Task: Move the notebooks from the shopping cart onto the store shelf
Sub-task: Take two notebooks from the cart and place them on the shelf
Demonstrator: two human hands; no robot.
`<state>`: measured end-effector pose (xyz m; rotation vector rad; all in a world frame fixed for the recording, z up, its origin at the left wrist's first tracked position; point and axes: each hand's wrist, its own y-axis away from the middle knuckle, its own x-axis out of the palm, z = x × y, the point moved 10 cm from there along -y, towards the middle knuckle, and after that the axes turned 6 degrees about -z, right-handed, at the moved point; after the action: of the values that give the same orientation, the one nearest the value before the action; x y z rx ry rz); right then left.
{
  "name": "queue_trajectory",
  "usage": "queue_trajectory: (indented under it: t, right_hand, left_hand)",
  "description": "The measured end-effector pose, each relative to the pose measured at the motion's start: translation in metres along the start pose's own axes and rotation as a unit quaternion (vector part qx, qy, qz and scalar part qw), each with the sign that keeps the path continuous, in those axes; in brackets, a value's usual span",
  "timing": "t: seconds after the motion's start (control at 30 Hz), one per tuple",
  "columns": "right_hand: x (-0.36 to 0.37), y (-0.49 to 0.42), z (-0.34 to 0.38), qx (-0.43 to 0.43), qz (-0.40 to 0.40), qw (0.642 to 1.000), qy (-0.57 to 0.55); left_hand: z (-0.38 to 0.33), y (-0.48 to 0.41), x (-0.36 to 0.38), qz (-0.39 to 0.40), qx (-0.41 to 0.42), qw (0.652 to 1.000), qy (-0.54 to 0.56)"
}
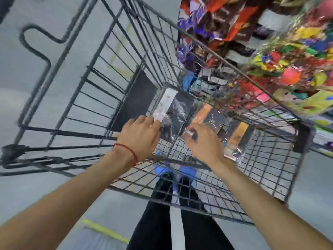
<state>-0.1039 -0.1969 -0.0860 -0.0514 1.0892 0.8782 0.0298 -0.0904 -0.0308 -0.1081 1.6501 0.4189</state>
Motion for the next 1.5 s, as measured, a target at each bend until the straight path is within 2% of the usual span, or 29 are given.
queue_trajectory:
  t: [0.3, 0.43, 0.53, 0.93, 1.1, 1.2, 1.37, 1.5]
  right_hand:
    - [0.122, -0.072, -0.057, 0.175, 0.047, 0.977, -0.116]
    - [0.128, -0.083, -0.058, 0.214, 0.033, 0.975, -0.051]
    - [0.123, -0.087, -0.066, 0.245, 0.021, 0.967, -0.061]
    - [0.116, -0.073, -0.075, 0.257, 0.001, 0.955, -0.151]
    - [0.104, -0.05, -0.094, 0.312, 0.02, 0.909, -0.276]
    - [0.083, -0.034, -0.105, 0.299, 0.034, 0.92, -0.252]
    - [0.044, -0.006, -0.111, 0.277, 0.01, 0.931, -0.239]
    - [0.036, 0.006, -0.123, 0.286, -0.029, 0.927, -0.24]
  left_hand:
    - [0.019, -0.013, 0.059, -0.018, 0.015, 1.0, -0.001]
    - [0.018, -0.02, 0.064, -0.009, 0.018, 1.0, 0.003]
    - [0.02, -0.02, 0.069, -0.009, 0.011, 1.0, 0.01]
    - [0.024, -0.014, 0.082, 0.039, -0.022, 0.999, 0.014]
    - [0.022, -0.014, 0.082, 0.07, -0.044, 0.996, 0.022]
    - [0.023, -0.019, 0.093, 0.103, -0.074, 0.99, 0.064]
    - [0.032, -0.042, 0.152, 0.176, -0.149, 0.962, 0.148]
    - [0.045, -0.07, 0.203, 0.169, -0.219, 0.935, 0.223]
